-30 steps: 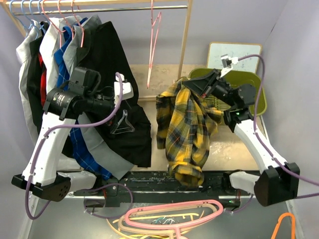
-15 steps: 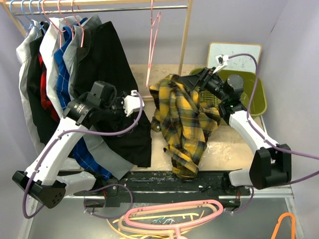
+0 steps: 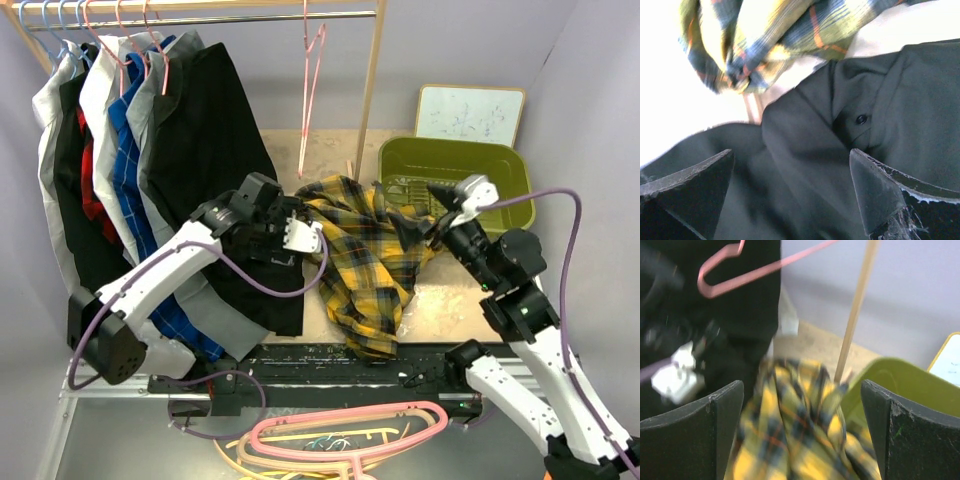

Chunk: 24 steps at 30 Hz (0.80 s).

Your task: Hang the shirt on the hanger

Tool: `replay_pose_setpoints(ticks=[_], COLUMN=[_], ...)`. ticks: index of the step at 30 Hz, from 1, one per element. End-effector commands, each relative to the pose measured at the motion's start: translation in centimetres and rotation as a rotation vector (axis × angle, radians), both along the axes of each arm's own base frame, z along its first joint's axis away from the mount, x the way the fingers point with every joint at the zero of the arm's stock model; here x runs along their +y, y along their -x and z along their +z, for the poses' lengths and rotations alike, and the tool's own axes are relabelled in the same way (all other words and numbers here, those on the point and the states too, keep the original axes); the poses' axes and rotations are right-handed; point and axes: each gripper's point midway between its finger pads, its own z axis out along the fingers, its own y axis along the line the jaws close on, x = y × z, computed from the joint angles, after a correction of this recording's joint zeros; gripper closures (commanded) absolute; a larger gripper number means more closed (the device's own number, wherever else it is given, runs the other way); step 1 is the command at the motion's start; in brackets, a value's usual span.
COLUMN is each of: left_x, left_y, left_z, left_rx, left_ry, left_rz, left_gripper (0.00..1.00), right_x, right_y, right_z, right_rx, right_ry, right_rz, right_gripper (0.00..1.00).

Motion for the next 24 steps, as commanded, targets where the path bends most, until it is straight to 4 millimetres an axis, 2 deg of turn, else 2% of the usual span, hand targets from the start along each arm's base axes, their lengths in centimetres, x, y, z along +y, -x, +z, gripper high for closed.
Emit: replay_pose_setpoints(ticks=[1,3,4,6,7,9,10,12,13,18,22,24], left_x=[-4.8,-5.5,-5.7,-5.8,-5.5,-4.8,-4.4,-3.4,-3.0,-1.1,0.0,0.4], left_y=[2.0,2.8,3.0,3.2,3.4,3.7,3.9,4.3,4.6,6.1,6.7,7.0], left_z=[1.5,1.2,1.2,1.1,0.9,0.5,0.4,0.3,0.2,-0.4,-1.2,-1.4], left_rx=[0.034,0.067,0.079,0.095,0.103,0.114,0.121,0.136,0.144,0.183,0.185,0.181], left_ry=[0.074,0.090,0.099,0.112,0.109,0.099,0.100,0.104,0.108,0.123,0.117,0.115], left_rz=[-0.369,-0.428,-0.438,-0.430,-0.423,-0.405,-0.393,-0.364,-0.350,-0.273,-0.222,-0.204], left_gripper=[0.01,0.01,0.01,0.01,0.01,0.01,0.01,0.01,0.01,0.01,0.01,0.01], right_x=[0.5,0.7,0.9,1.2,1.0,0.0,-0.5,-1.3,-1.2,3.1,4.1,4.9], right_y=[5.4,8.7,10.0,10.5,10.2,9.2,9.1,9.5,9.9,10.2,11.1,11.3], right_z=[-8.3,-10.4,-11.0,-10.6,-11.2,-14.3,-17.2,-21.2,-22.3,-21.5,-25.3,-26.6], right_rx=[0.106,0.092,0.094,0.066,0.075,0.152,0.210,0.328,0.368,0.304,0.396,0.401], right_ry=[0.481,0.667,0.687,0.707,0.754,0.889,0.980,1.120,1.140,0.988,1.086,1.105], right_rz=[0.254,0.456,0.521,0.564,0.577,0.578,0.591,0.624,0.656,0.778,0.862,0.888], right_gripper=[0.00,0.00,0.00,0.00,0.00,0.00,0.00,0.00,0.00,0.00,0.00,0.00])
